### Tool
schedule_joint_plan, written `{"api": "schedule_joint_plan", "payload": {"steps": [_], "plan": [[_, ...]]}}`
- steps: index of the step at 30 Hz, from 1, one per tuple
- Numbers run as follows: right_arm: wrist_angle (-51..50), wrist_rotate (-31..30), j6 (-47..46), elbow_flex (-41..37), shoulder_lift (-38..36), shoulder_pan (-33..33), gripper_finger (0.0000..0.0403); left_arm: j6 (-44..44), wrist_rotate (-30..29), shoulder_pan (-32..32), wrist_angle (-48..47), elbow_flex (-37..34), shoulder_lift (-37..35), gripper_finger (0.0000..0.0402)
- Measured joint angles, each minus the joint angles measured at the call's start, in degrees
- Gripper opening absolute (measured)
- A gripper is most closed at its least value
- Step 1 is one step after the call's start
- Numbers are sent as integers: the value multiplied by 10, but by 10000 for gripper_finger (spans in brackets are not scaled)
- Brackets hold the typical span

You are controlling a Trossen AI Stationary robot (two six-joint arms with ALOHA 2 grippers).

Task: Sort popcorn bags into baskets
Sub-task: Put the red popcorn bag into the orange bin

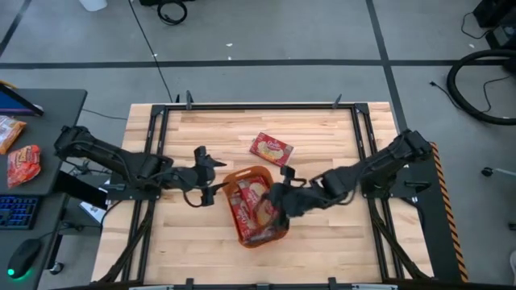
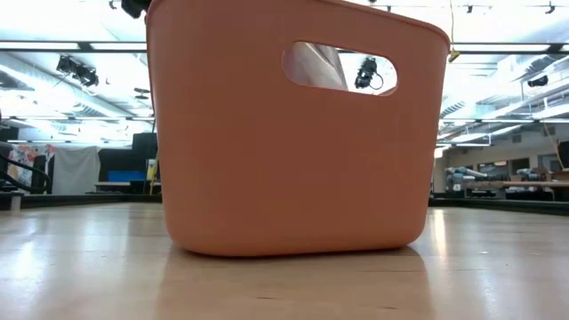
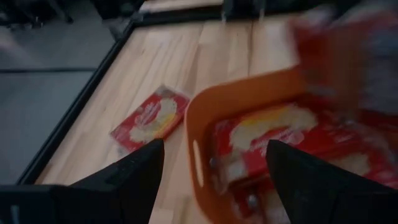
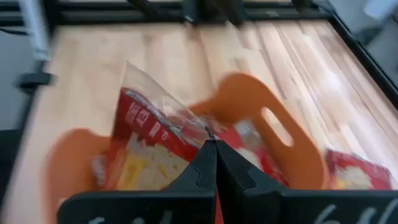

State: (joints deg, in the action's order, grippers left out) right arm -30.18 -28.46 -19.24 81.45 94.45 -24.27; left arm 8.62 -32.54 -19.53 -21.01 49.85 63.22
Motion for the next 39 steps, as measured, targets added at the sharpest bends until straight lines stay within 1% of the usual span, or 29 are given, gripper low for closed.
{"api": "schedule_joint_plan", "payload": {"steps": [5, 11, 14, 17, 21, 23, 25, 28, 32, 35, 37, 39], "plan": [[-16, 9, 0, -1, 11, 44, 2, 0, -11, -18, 8, -21, -45, 286], [-11, 58, 16, -1, 40, 101, 5, 18, -13, -26, 3, -56, -95, 286], [-9, 84, 32, -1, 60, 127, 18, 32, -12, -27, 3, -73, -104, 286], [-6, 94, 42, -1, 79, 149, 37, 43, -11, -29, 2, -82, -106, 286], [-5, 122, 61, -1, 87, 170, 64, 43, -12, -30, 1, -87, -106, 286], [-7, 138, 69, -1, 78, 176, 75, 32, -16, -30, 1, -87, -106, 286], [-17, 137, 80, -1, 61, 177, 84, 17, -17, -28, 2, -87, -106, 286], [-47, 120, 97, -1, 31, 178, 89, 16, -18, -28, 2, -87, -106, 286], [-100, 79, 121, -2, 7, 181, 89, 61, -17, -28, 9, -87, -105, 286], [-106, 62, 136, -23, -7, 195, 90, 67, -17, -29, 8, -87, -105, 286], [-89, 75, 139, -52, -16, 217, 90, 67, -17, -28, 7, -87, -105, 286], [-69, 115, 145, -88, -26, 247, 91, 67, -17, -28, 7, -87, -105, 286]]}}
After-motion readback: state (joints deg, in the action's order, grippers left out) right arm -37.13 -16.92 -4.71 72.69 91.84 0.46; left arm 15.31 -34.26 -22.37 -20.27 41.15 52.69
